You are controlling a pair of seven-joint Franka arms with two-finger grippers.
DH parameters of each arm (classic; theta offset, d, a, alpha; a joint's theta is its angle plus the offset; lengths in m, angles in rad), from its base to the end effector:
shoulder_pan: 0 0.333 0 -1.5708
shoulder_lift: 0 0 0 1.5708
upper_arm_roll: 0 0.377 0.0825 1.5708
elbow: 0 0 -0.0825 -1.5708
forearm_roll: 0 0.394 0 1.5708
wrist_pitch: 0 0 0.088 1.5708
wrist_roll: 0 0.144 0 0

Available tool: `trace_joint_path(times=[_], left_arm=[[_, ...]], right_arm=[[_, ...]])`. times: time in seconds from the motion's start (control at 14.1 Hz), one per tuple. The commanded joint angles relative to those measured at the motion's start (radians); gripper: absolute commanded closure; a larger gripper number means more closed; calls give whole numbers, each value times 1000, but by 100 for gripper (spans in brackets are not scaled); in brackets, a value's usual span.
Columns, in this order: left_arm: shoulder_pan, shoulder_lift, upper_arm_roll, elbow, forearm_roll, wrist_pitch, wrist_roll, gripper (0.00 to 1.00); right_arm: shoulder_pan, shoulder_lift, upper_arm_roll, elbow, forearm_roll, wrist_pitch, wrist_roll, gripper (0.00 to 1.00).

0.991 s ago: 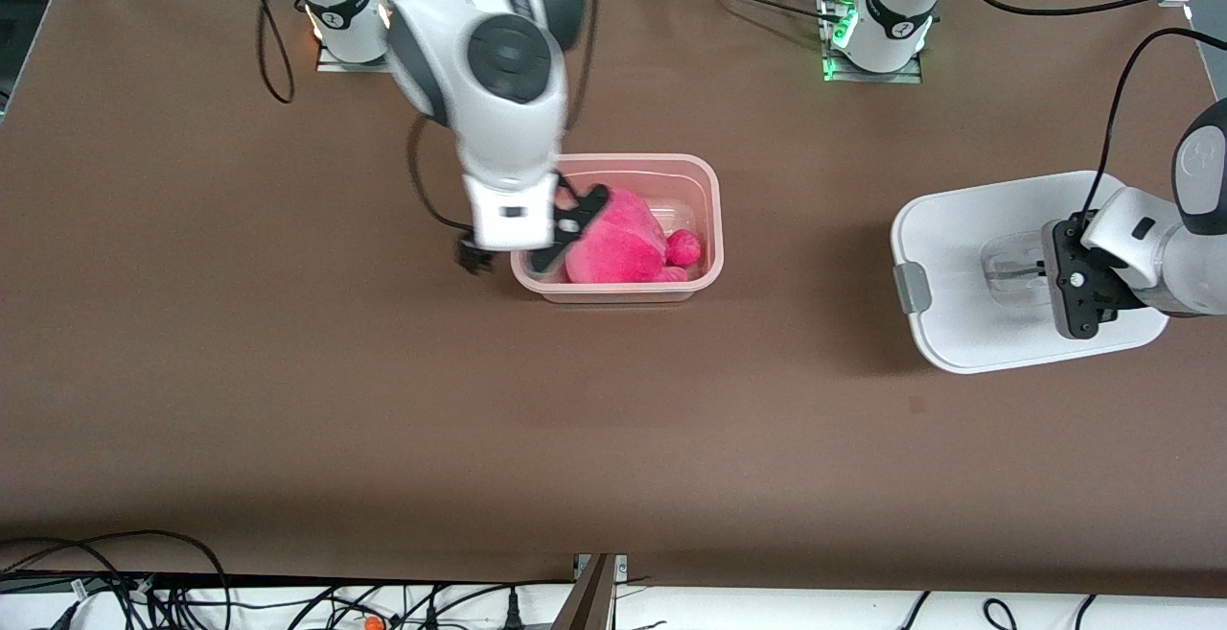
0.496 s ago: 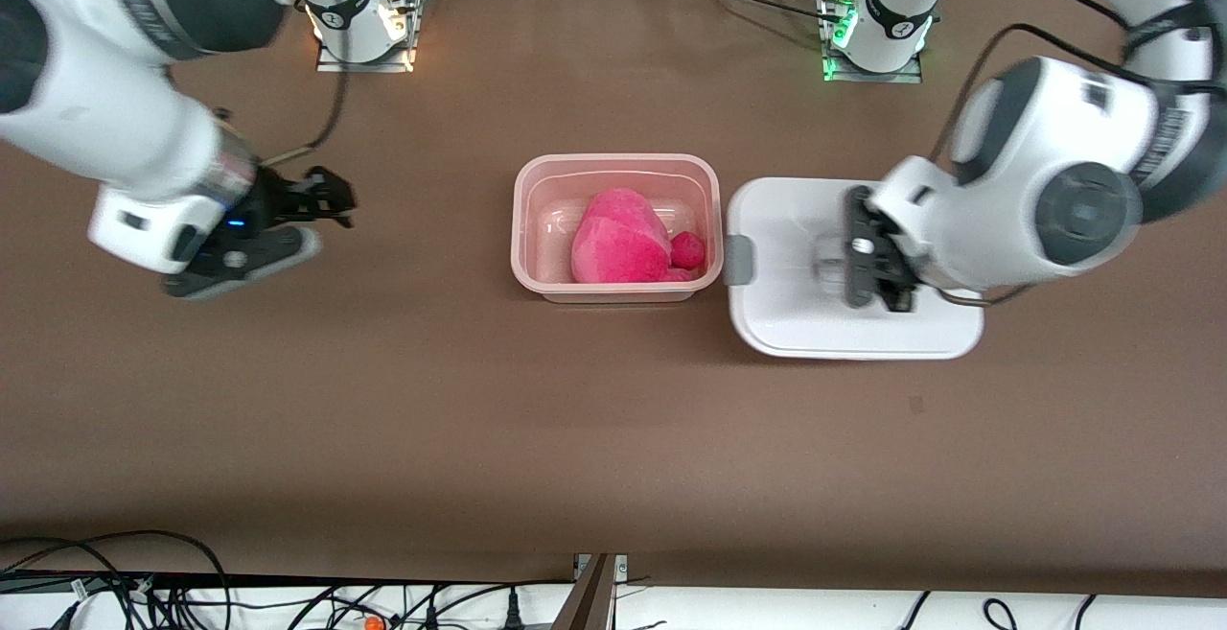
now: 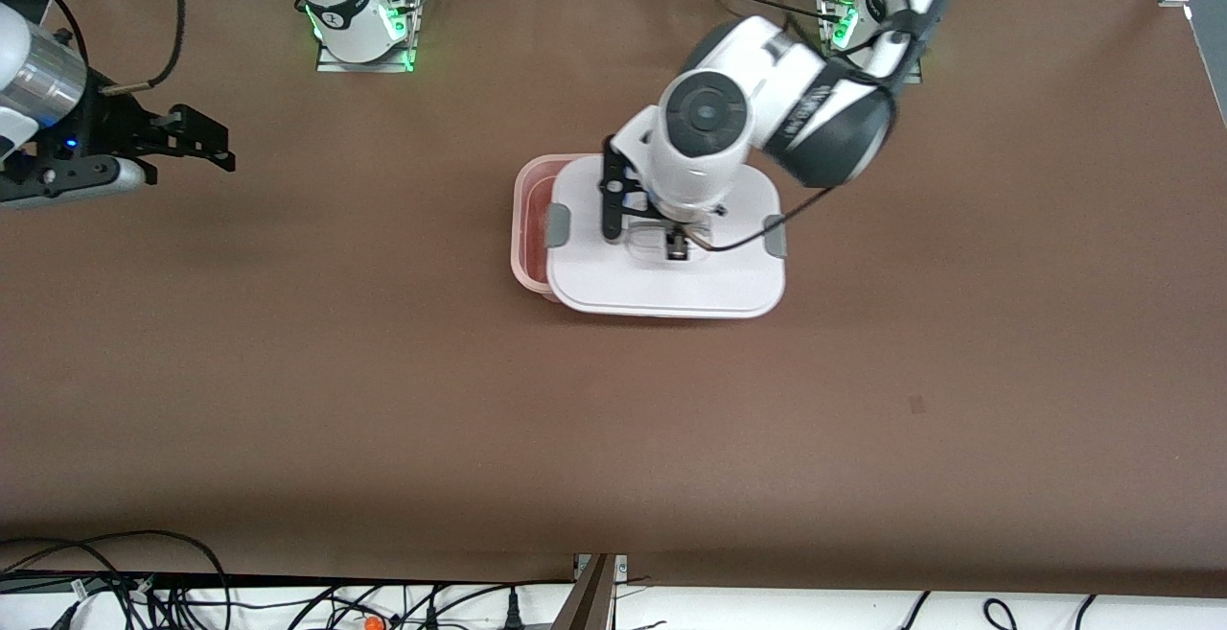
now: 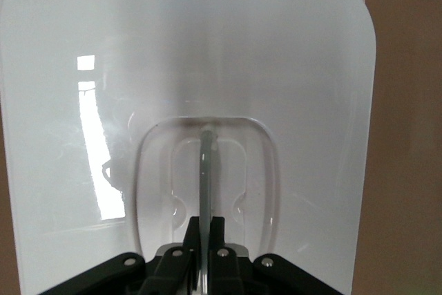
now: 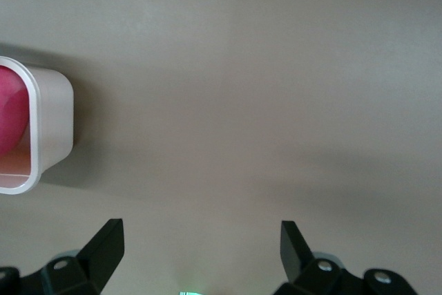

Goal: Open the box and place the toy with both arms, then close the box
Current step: 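Carry the lid with the left gripper over the box while the right gripper retreats, then lower the lid onto the box and press it down with the left gripper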

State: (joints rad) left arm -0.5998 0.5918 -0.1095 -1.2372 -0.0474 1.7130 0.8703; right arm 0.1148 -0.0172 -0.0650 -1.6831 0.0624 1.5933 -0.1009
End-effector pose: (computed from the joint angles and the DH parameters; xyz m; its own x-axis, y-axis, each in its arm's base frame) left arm 0.5788 -0.4790 0.4282 0.0163 -0.9998 0.0085 -0.9877 -0.0148 0.1554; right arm 0.5523 0.0361 0.6063 0.9867 0.1485 -0.0659 0.1439 -0.9871 -0.0702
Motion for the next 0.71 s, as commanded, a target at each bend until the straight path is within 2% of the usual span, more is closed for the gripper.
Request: trace_joint_path(times=[0.0, 0.21, 0.64], left_arm=[[-41, 29, 16, 12, -5, 23, -49, 100], [-115, 63, 21, 12, 17, 53, -135, 100], [-137, 86, 22, 4, 63, 73, -149, 100]], right_arm=[[-24, -47, 34, -37, -7, -2, -6, 0], [-18, -40, 34, -32, -24, 2, 1, 0], [-20, -27, 27, -11, -49, -19, 0, 0]])
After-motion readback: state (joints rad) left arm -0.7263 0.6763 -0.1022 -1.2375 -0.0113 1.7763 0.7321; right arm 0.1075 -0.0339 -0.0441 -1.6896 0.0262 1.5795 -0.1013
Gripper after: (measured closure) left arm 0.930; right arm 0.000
